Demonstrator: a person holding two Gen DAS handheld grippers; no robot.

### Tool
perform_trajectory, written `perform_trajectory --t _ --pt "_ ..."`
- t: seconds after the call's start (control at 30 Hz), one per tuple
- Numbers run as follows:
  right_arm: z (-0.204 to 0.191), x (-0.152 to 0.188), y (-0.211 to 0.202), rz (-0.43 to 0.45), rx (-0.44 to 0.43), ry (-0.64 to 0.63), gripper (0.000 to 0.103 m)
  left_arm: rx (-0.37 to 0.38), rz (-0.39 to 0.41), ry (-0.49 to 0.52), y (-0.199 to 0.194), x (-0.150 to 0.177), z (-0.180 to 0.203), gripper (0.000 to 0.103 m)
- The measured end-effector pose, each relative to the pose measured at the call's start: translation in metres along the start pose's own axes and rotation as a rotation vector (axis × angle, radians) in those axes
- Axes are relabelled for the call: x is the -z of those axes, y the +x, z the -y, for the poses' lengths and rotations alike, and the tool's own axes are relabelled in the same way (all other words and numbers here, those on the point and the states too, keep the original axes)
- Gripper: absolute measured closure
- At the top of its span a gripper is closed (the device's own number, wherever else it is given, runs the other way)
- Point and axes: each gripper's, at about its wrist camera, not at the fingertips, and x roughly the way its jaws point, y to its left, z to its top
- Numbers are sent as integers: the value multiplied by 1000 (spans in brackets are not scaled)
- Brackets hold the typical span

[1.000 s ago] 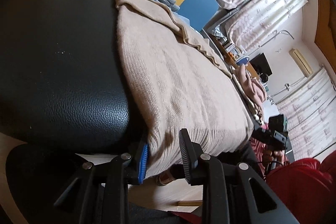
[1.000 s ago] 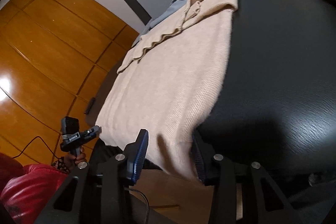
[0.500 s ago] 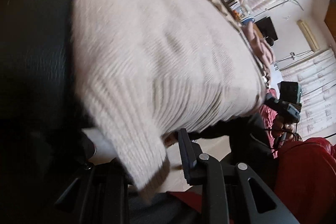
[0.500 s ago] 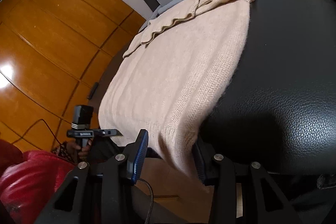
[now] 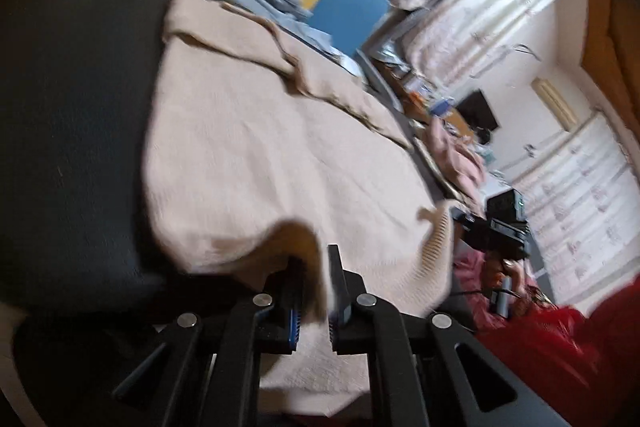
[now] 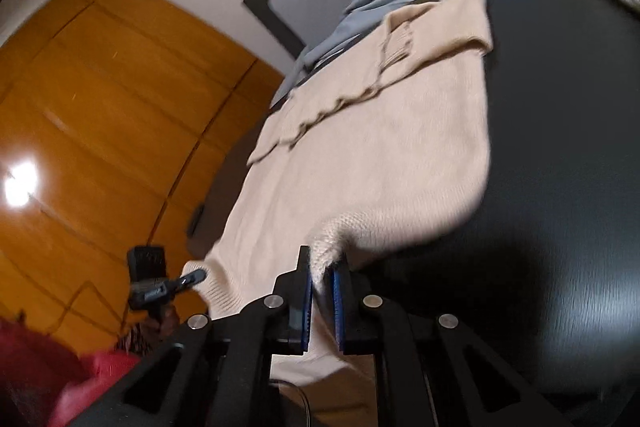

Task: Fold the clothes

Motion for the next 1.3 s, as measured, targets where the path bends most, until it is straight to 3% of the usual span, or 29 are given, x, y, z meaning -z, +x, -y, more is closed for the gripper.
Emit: perform_trajectory --t 0.17,0.23,0.33,0.4,0.43,0.53,0.57,0.6,0.63,0.73,0.87,0.97,1.07,1.1,1.13,1.17,1.3 --pt "18 -14 24 -52 51 47 93 -39 -30 -16 15 -8 -8 95" --pt "19 -13 25 -72 34 51 91 -38 -25 -14 14 -6 -7 95" --pt "16 -5 16 -89 11 36 64 -27 -16 -31 14 -3 -4 95" --pt "12 3 11 -103 -13 18 32 -21 -12 -44 14 -2 -4 95" --pt "8 8 8 -114 -6 1 31 -19 -9 -51 16 -2 -4 95" --pt "-6 25 5 -111 60 -104 34 -6 -3 -76 19 -2 -6 95" --pt "-10 29 6 -117 79 -127 50 -6 -2 -78 20 -2 -5 95" --pt "-13 32 8 -140 87 -138 85 -6 -1 -80 20 -2 -4 95" --pt "-15 36 13 -178 109 -150 94 -11 0 -71 18 -1 -1 95" --pt "-15 47 13 -237 81 -170 94 -18 18 -54 10 2 7 96" --pt "-2 55 20 -297 58 -116 76 -6 35 -60 3 6 11 97" --pt "5 58 28 -308 22 -68 74 0 39 -80 1 7 8 97" --pt "4 63 35 -343 11 -52 63 7 43 -100 0 8 6 97" --pt "3 63 37 -346 14 -60 65 8 45 -103 -1 7 6 97" --pt "-1 63 37 -350 12 -83 74 10 47 -105 -1 6 6 97" --pt "-5 63 37 -356 7 -109 95 11 48 -108 -1 5 6 97" --pt "-22 48 29 -322 -91 -99 94 30 65 -109 -7 -7 11 97"
